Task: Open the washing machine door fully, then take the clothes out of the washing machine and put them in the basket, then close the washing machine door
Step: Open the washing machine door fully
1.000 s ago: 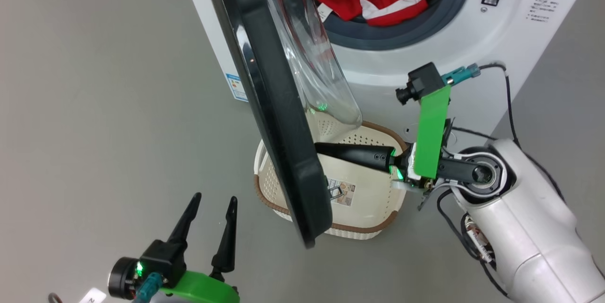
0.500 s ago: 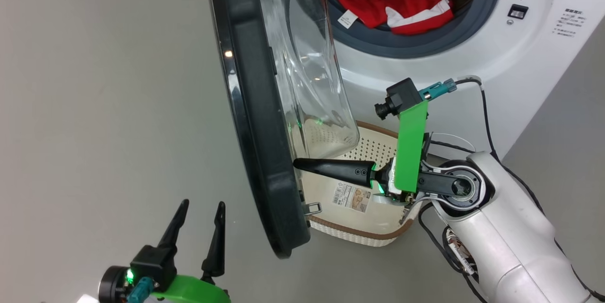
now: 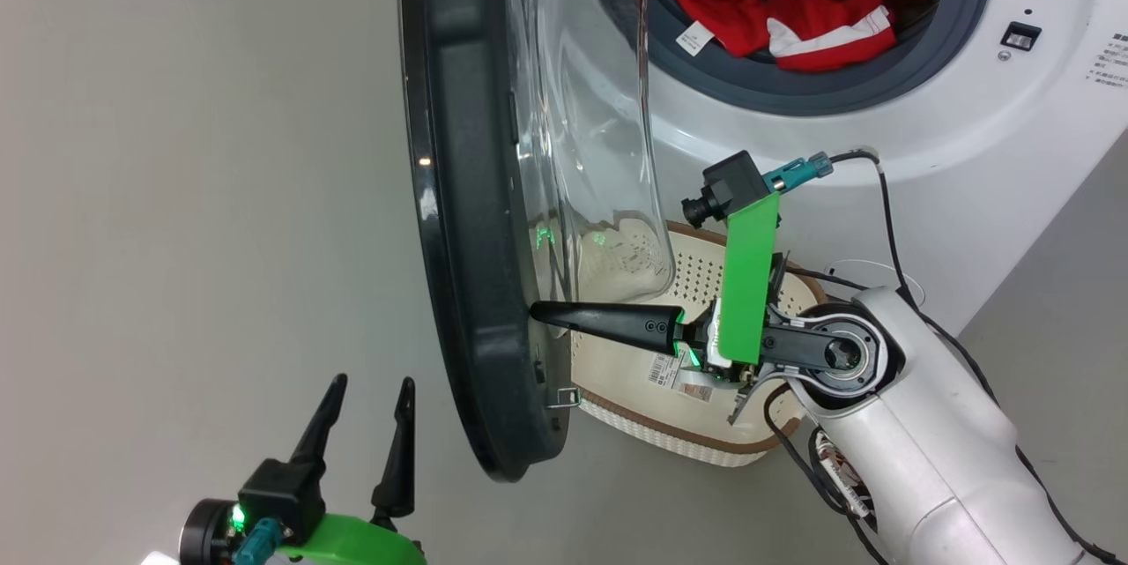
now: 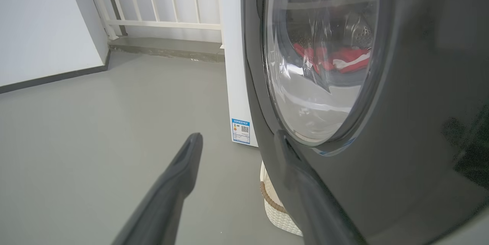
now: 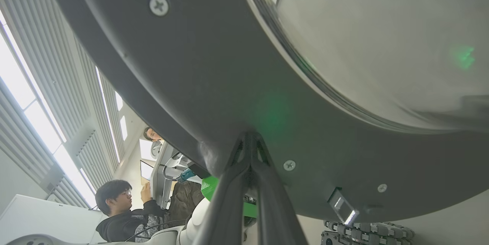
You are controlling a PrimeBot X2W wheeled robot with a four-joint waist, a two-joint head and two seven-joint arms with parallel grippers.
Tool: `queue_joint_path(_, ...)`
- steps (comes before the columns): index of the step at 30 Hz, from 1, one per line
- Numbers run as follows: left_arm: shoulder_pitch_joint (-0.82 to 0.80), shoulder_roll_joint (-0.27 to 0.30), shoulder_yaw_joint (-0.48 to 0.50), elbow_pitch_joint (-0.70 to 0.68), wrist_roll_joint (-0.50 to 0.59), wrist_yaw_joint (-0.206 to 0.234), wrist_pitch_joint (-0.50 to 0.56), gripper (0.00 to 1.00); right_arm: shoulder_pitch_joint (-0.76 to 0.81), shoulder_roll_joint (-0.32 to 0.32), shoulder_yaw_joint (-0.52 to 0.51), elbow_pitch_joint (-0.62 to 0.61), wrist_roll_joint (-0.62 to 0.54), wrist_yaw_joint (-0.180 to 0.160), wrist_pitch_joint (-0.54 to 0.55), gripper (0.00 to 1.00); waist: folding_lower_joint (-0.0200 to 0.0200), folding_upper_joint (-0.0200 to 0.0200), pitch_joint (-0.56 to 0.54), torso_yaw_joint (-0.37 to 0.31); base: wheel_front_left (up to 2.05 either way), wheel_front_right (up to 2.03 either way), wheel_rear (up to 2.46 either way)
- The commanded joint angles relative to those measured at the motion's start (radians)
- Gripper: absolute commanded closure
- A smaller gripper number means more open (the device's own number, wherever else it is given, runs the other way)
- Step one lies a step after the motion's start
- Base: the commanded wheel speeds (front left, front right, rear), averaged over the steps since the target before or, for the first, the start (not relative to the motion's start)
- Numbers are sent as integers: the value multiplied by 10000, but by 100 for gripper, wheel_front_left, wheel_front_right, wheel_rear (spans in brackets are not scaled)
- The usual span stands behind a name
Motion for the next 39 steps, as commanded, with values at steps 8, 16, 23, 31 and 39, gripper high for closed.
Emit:
queue_joint_path(8,-50,164,444,-136,99,93,-94,0,114,389,88,-225,-203,16,-150,100,0,-1,-91,-116,0,0,0)
queue_joint_path(16,-37,164,709,0,2,-37,-94,0,374,49,-112,-194,-490,16,-755,0,0,-1,-246,-535,0,0,0)
queue_joint_path(23,-67,164,1043,148,102,-151,-94,0,731,-665,-157,-240,-1338,16,-2132,0,0,-1,-273,-949,0,0,0)
queue_joint_path(31,-53,164,1301,141,153,-193,-94,0,1089,-1866,580,116,-2756,16,-4447,0,0,-1,-285,-1239,0,0,0)
queue_joint_path(39,98,164,1518,161,216,-203,-94,0,1584,-2758,1933,1006,-3958,16,-7161,0,0,-1,-521,-1371,0,0,0)
